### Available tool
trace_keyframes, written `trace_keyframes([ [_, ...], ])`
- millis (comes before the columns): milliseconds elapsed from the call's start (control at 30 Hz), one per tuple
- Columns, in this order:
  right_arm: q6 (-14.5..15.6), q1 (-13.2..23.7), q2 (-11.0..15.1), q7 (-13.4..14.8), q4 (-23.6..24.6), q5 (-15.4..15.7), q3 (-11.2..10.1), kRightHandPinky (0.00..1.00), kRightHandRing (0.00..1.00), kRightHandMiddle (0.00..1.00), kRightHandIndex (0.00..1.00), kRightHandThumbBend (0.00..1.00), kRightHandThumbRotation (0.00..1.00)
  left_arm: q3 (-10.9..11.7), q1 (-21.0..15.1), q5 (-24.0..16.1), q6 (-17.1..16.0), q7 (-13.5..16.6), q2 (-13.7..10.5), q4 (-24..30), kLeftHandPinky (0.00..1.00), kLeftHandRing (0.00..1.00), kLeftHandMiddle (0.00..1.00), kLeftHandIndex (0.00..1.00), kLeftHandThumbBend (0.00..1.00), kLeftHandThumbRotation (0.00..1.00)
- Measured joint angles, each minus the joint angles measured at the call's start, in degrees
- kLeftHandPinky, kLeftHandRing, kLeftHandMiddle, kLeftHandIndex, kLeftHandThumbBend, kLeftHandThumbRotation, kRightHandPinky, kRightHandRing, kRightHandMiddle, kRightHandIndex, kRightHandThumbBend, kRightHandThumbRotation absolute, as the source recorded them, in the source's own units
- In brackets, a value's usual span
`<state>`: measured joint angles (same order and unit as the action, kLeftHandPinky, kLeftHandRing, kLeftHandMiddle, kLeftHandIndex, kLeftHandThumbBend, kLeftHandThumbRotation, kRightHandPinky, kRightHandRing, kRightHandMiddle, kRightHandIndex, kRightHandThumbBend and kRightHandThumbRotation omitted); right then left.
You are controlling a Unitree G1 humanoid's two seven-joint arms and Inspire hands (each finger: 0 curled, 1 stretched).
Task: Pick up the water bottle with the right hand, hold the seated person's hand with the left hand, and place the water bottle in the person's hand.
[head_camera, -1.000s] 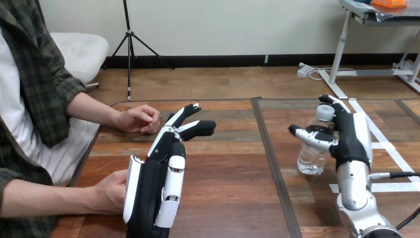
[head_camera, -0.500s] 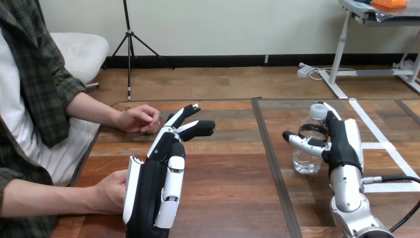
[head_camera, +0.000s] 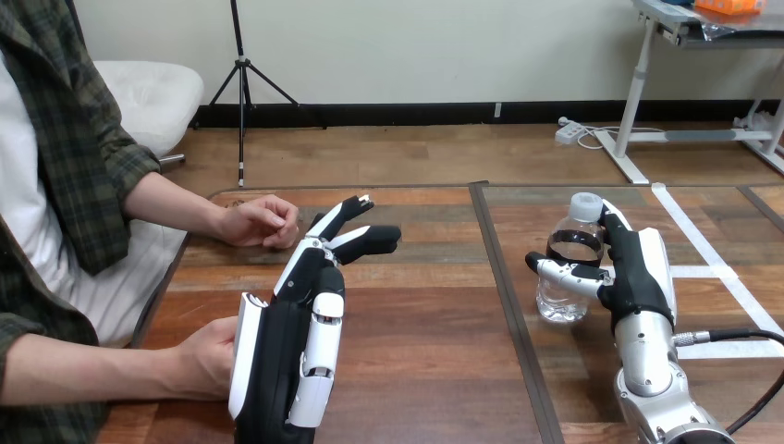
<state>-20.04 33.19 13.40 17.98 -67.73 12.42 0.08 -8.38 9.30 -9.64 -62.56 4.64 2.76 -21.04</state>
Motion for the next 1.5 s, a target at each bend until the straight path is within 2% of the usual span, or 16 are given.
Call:
trace_keyframes([
  [400,-0.1,0.0,-0.5,0.2,0.0,-0.2,-0.1,0.89,0.87,0.88,0.88,0.62,0.0,0.0,0.2,0.1,-0.2,-0.3,0.0,0.0,1.0,0.72,0.72,0.82,0.0,1.0],
  [667,-0.1,0.0,-1.2,0.7,0.0,-0.7,-0.4,0.82,0.79,0.8,0.81,0.61,0.0,0.0,0.4,0.2,-0.2,-0.5,0.0,0.0,1.0,0.72,0.71,0.82,0.0,1.0],
  [967,-0.1,0.0,-2.4,2.1,-0.1,-0.9,-0.7,0.73,0.71,0.72,0.74,0.59,0.0,0.0,0.7,0.5,-0.2,-0.7,0.0,0.0,1.0,0.72,0.71,0.82,0.0,1.0],
  [1500,-0.6,0.0,-3.0,4.7,-0.3,-0.6,-0.6,0.68,0.66,0.67,0.66,0.6,0.0,0.1,1.0,0.4,-0.2,-0.7,0.0,0.0,1.0,0.71,0.71,0.81,0.0,1.0],
])
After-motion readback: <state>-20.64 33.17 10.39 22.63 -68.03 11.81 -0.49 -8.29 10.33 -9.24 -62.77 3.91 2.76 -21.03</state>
